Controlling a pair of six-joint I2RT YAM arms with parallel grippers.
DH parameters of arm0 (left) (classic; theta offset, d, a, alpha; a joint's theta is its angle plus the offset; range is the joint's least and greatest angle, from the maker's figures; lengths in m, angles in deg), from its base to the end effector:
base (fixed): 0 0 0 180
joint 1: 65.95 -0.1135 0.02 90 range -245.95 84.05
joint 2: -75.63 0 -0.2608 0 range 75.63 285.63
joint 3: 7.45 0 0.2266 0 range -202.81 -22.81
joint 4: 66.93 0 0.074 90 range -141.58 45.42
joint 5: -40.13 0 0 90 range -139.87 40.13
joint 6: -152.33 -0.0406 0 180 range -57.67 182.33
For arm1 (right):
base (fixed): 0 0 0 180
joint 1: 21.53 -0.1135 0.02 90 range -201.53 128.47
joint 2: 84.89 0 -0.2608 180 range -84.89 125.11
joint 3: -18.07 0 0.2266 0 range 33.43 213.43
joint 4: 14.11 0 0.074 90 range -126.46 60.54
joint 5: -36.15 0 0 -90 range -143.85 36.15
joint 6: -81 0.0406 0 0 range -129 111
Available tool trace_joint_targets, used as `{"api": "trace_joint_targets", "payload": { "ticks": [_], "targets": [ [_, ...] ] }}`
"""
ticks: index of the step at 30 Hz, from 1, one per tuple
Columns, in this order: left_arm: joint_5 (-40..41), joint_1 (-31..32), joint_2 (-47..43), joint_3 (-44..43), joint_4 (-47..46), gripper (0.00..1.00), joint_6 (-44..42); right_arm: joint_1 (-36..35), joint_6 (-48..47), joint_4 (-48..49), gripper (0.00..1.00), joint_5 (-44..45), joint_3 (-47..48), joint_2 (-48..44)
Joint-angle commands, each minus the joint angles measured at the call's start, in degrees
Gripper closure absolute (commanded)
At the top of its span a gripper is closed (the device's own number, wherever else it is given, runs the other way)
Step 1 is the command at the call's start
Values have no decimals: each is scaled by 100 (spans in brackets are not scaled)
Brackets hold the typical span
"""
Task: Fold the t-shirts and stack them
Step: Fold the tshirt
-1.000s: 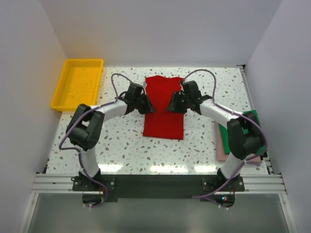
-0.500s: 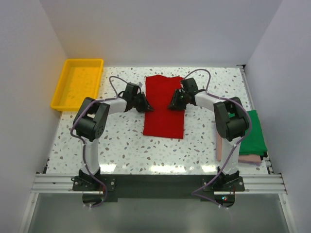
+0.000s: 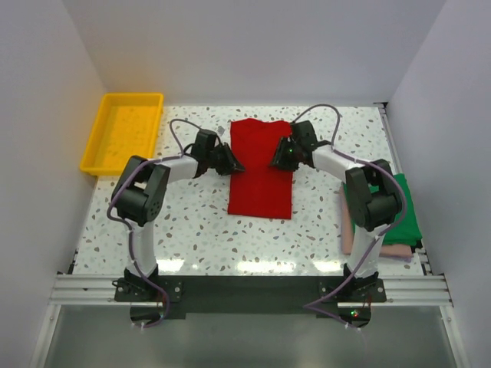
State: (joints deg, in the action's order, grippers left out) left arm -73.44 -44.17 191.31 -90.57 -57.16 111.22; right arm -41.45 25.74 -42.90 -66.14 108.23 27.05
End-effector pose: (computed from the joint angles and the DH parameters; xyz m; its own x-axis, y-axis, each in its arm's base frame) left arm 0.3712 -0.1658 0.1517 -0.8742 -0.3944 -0.2832 -0.0670 0.6758 -0.7341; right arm 0.3732 0.1444 0.1835 -0.8589 0.2810 -0.4282 0.0358 0.8670 0.4970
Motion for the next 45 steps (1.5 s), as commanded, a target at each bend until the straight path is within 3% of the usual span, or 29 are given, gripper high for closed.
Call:
{"api": "trace_joint_targets", "payload": {
  "ticks": [1, 13, 24, 30, 37, 45],
  "targets": [
    [-340, -34, -318, -281, -469, 86, -28, -212, -195, 51, 58, 596, 34, -594],
    [-289, -34, 437, -721, -558, 84, -90, -987, -398, -81, 57, 2099, 658, 284],
    [643, -25, 228, 290, -593, 84, 323, -1347, -433, -668, 57, 2354, 895, 1023],
    [1056, 2, -430, 878, -487, 84, 420, -1584, -179, -661, 57, 2363, 281, 611],
    [1153, 125, -1459, 2239, -944, 85, 675, -1954, 216, -301, 56, 2083, -685, -101],
    [1039, 133, -2540, 2611, -796, 83, 447, -2051, 270, -203, 49, 1766, -1109, -1121]
  ]
}}
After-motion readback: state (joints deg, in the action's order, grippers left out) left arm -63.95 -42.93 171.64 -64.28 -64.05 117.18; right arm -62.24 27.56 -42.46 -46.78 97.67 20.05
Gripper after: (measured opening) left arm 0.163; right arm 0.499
